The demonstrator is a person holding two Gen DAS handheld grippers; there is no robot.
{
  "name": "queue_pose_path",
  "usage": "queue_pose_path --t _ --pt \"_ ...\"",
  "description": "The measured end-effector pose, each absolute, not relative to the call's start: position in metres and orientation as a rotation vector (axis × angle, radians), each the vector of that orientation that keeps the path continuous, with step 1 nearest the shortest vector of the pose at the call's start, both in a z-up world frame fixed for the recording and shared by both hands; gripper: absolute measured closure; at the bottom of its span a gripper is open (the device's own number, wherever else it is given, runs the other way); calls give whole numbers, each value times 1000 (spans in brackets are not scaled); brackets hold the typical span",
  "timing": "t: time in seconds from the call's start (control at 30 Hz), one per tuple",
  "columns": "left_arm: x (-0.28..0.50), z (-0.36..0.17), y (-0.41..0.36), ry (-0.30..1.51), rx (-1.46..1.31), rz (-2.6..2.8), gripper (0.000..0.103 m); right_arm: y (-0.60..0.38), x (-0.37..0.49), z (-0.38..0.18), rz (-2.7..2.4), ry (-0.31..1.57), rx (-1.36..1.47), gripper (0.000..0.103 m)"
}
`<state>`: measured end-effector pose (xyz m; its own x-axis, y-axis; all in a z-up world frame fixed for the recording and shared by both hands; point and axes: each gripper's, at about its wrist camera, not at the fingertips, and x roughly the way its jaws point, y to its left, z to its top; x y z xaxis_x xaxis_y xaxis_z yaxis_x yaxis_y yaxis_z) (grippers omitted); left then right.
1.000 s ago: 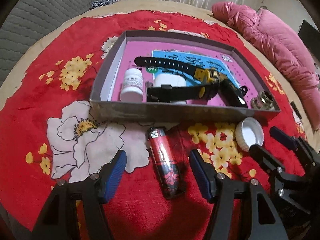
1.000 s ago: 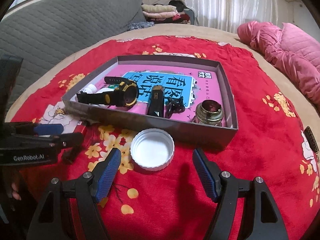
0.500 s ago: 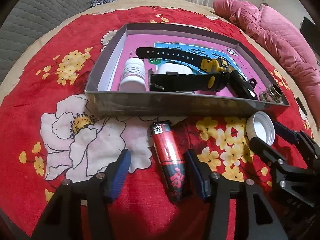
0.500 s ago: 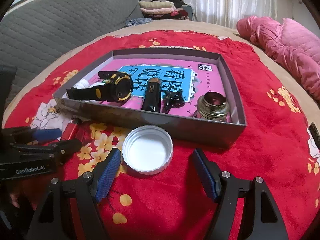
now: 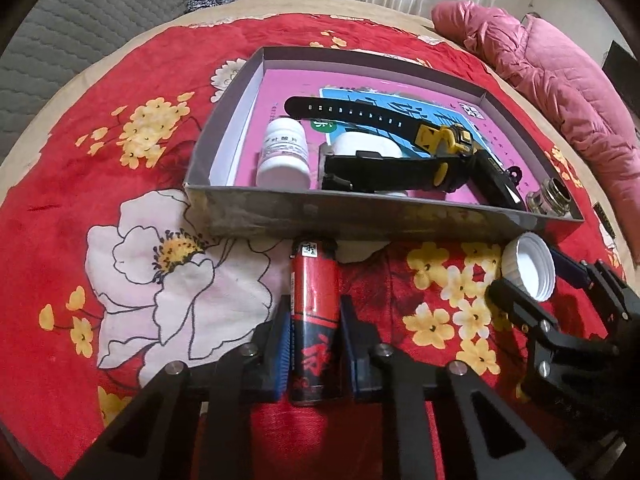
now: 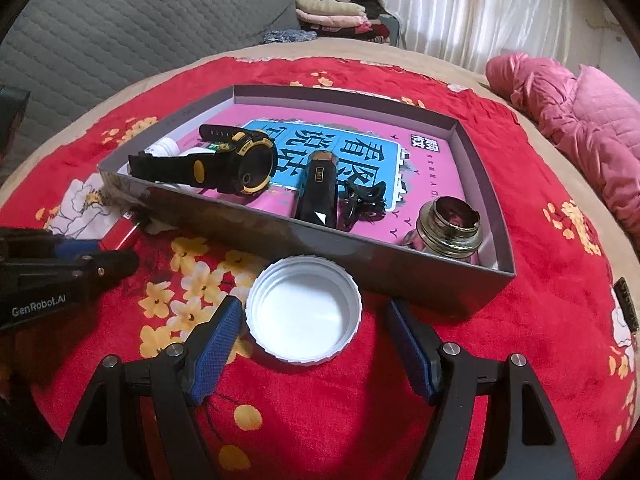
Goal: Organize rigid objects
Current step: 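Move left tool to red lighter while right tool approaches white bottle cap, then close left gripper on red lighter while right gripper closes on white bottle cap, then lift red lighter with left tool into the tray while right tool carries bottle cap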
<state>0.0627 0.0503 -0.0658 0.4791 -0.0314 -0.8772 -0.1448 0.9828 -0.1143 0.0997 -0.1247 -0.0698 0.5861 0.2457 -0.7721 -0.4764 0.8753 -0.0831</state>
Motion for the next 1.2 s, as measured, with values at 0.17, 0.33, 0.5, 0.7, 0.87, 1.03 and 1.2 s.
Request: queue_pose_path --t 0.17,0.33,0.5,0.7,0.87,1.03,1.2 --pt "62 -64 49 1064 -177 72 81 -122 97 -66 446 826 -318 52" --pt "59 -59 50 1059 -184 70 81 -122 92 -60 478 819 -302 52" --pt "56 -50 48 1044 -189 63 81 -127 85 -47 498 795 -265 52" --pt "54 -29 46 1006 -183 55 81 -138 83 -30 497 750 -203 52" --pt "54 -17 44 986 -184 53 81 -142 83 -22 495 726 -188 52" --pt "55 -14 42 977 -183 49 81 -141 83 -17 496 698 -198 52" --pt "59 -9 44 965 -190 51 81 -140 84 -11 502 663 -212 52"
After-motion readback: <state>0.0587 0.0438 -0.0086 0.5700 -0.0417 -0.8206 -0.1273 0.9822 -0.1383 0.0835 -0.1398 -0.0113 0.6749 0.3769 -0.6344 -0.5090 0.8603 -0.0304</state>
